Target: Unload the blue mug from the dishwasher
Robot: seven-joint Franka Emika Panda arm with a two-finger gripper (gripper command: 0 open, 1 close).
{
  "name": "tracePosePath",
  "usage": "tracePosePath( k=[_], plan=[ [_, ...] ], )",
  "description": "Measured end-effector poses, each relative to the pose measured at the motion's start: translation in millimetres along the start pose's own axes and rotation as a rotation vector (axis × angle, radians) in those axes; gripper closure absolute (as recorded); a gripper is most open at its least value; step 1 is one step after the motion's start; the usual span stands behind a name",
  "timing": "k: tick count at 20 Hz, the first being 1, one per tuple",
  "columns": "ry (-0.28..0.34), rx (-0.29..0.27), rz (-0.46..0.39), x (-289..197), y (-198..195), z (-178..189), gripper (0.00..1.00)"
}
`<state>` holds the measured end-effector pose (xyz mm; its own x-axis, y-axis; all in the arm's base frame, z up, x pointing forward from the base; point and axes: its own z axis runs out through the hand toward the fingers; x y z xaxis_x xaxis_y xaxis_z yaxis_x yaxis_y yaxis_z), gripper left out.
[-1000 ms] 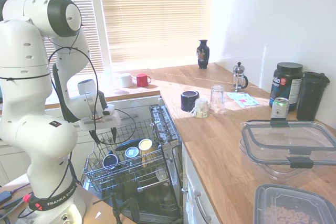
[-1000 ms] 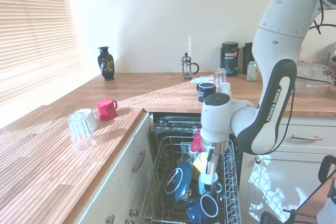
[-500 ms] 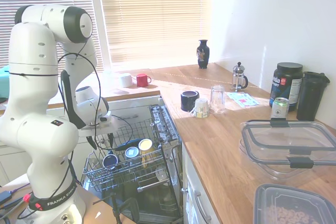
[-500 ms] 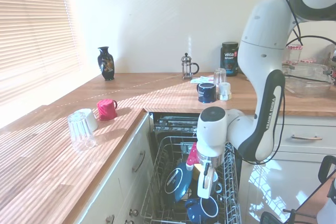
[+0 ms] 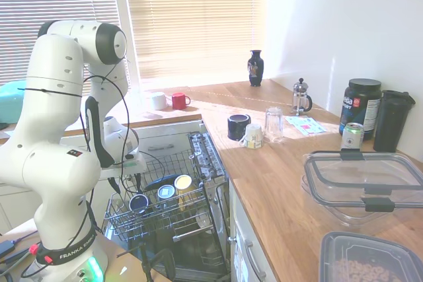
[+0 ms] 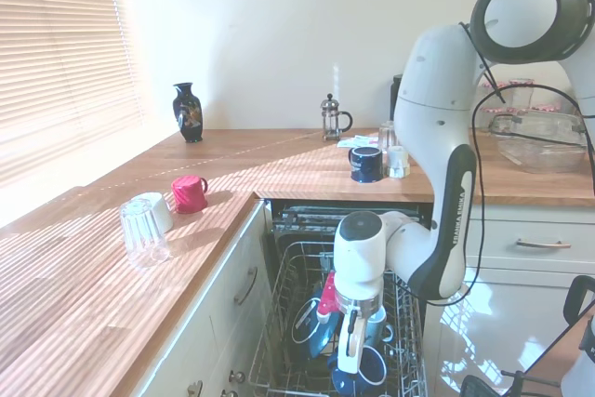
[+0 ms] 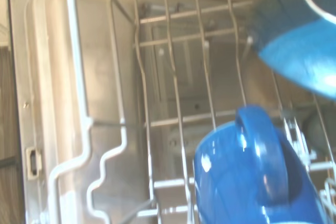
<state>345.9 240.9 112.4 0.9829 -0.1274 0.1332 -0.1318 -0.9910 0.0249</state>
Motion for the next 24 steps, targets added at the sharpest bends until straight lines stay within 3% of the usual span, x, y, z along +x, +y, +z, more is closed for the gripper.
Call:
tracePosePath(
  k=[22,23,24],
  plan=[
    [0.016,0.025,-0.016,12.1,-3.9,55.6,0.00],
    [0.016,0.026,-0.017,10.7,-6.7,58.5,1.00],
    [0.016,0.027,-0.015,10.4,-8.6,61.4,1.00]
  ],
)
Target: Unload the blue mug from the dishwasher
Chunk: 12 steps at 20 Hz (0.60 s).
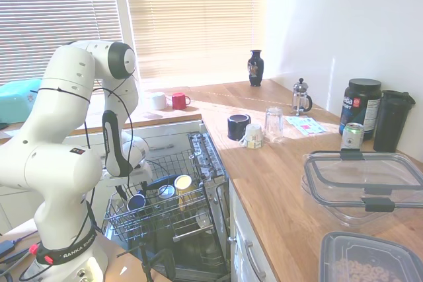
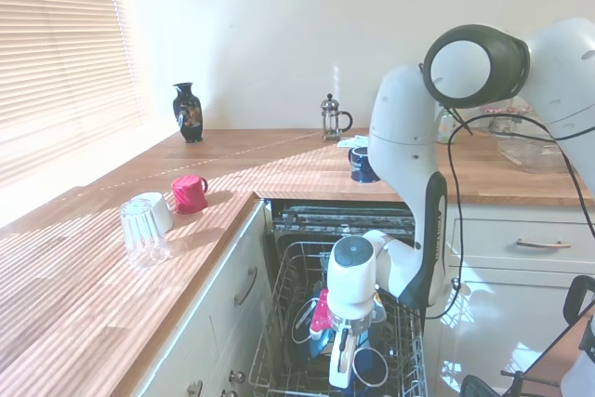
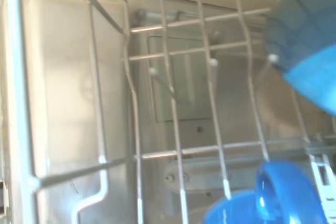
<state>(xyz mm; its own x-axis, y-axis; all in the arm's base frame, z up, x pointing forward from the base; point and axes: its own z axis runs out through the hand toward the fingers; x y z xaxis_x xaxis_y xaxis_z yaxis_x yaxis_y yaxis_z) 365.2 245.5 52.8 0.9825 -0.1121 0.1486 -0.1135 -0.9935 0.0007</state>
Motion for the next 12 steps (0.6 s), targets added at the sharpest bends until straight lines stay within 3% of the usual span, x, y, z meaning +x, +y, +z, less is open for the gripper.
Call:
tracePosePath(
  k=[12],
  plan=[
    [0.008,0.002,0.018,11.9,5.3,12.6,1.00]
  ],
)
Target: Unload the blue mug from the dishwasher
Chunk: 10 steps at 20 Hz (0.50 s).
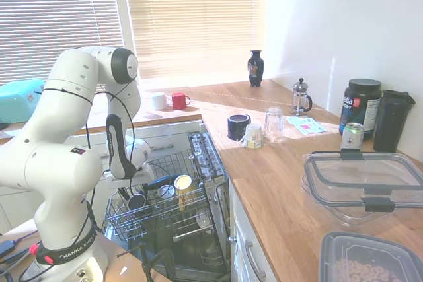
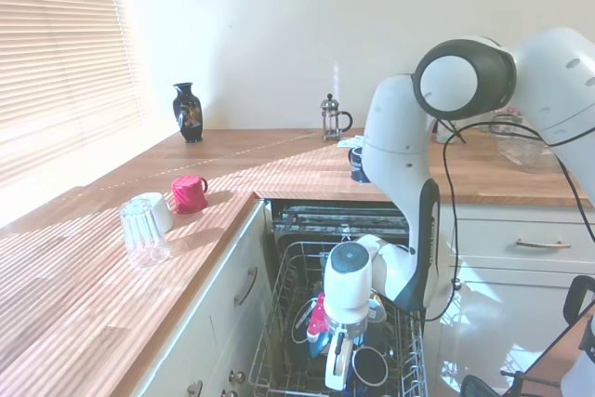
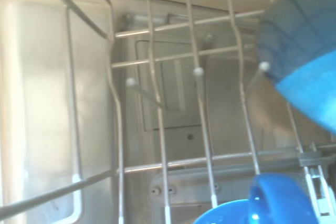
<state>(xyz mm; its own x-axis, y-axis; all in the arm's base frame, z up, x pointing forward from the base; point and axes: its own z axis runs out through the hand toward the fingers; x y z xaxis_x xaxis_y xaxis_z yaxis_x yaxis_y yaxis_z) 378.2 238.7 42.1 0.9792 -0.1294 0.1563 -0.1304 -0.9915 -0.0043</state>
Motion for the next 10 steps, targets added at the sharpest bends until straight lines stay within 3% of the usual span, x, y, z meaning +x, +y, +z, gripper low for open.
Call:
tracePosePath(
  k=[10],
  plan=[
    [-0.004,0.013,0.017,7.1,15.6,0.5,1.00]
  ],
)
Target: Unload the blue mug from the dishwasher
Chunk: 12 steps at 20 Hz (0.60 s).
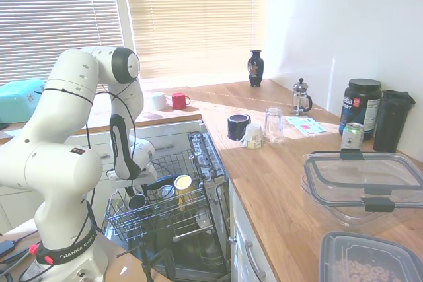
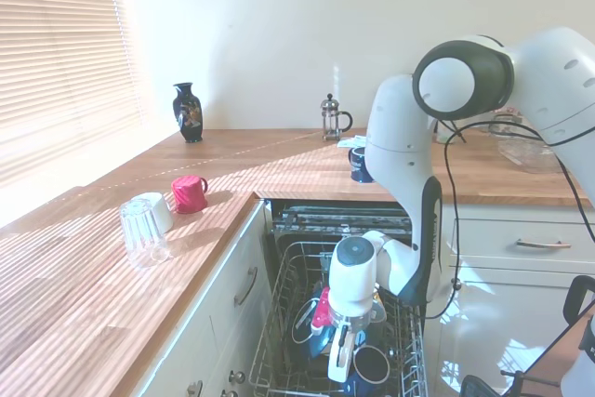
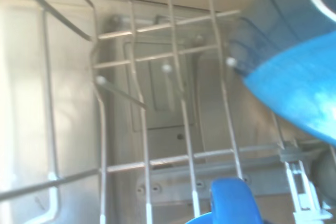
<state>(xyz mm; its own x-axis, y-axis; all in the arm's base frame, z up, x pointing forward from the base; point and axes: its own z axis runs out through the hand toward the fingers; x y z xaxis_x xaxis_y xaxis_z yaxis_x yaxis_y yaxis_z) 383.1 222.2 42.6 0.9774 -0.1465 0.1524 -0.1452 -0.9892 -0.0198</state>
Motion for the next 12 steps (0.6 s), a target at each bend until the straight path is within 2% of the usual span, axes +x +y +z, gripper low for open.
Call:
tracePosePath(
  k=[12],
  plan=[
    [-0.025,0.006,0.054,3.1,9.8,-2.4,1.00]
  ],
)
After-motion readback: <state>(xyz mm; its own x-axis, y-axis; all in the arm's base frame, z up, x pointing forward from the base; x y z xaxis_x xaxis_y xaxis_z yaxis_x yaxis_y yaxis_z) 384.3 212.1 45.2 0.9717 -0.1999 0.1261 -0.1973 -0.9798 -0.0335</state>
